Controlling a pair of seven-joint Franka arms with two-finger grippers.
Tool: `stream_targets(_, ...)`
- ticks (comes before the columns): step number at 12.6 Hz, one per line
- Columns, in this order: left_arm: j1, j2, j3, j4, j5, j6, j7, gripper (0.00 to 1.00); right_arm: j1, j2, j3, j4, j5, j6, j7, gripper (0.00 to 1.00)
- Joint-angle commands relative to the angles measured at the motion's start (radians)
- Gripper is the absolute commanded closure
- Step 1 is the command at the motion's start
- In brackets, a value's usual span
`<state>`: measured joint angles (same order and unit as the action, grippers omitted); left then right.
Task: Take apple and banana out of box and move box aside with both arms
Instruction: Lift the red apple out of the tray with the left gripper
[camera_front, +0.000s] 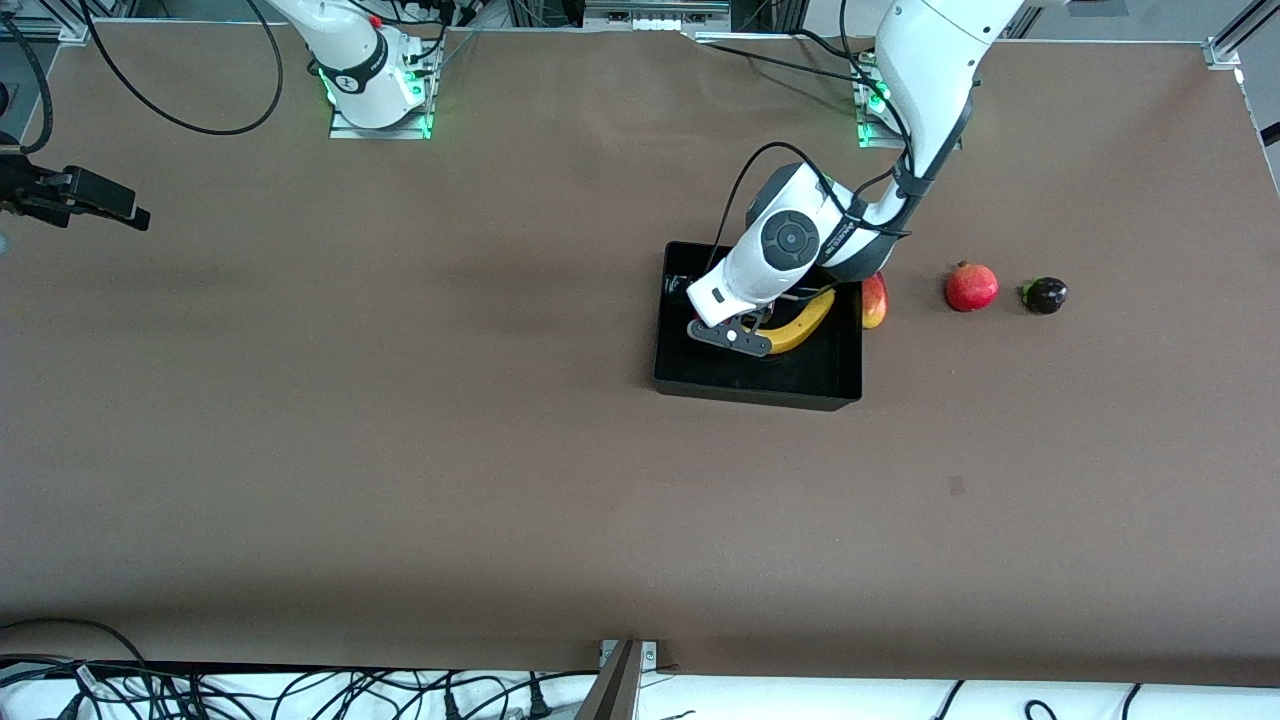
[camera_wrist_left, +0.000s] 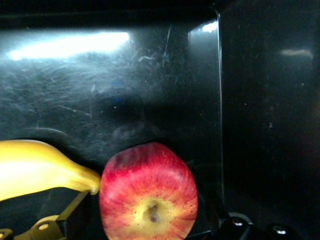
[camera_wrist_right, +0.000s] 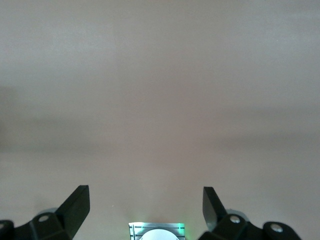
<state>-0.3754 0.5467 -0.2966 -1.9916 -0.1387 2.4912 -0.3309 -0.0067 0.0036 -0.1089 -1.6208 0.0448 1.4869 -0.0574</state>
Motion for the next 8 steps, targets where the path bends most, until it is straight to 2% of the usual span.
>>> stream_targets(1,-0.034,0.030,0.025,0.022,0.001,0.029,0.000,0.09,0.004,0.006,-0.006,0.019,0.018,-0.017,-0.004,0.00)
stream_targets(2,-0.036,0.032,0.030,0.024,0.001,0.029,0.010,0.51,0.004,0.006,-0.006,0.019,0.018,-0.017,-0.004,0.00)
stream_targets(3,-0.036,0.030,0.033,0.024,0.023,0.029,0.018,0.81,0.004,0.006,-0.006,0.019,0.018,-0.017,-0.004,0.00)
stream_targets(4,-0.036,0.026,0.033,0.024,0.065,0.029,0.018,0.95,0.004,0.006,-0.006,0.019,0.018,-0.017,-0.004,0.00)
stream_targets(5,-0.036,0.016,0.033,0.022,0.095,0.028,0.018,1.00,0.004,0.006,-0.006,0.019,0.018,-0.017,-0.004,0.00)
stream_targets(8,-0.030,-0.034,0.031,0.014,0.097,0.003,0.004,1.00,0.004,0.006,-0.005,0.019,0.018,-0.017,-0.004,0.00)
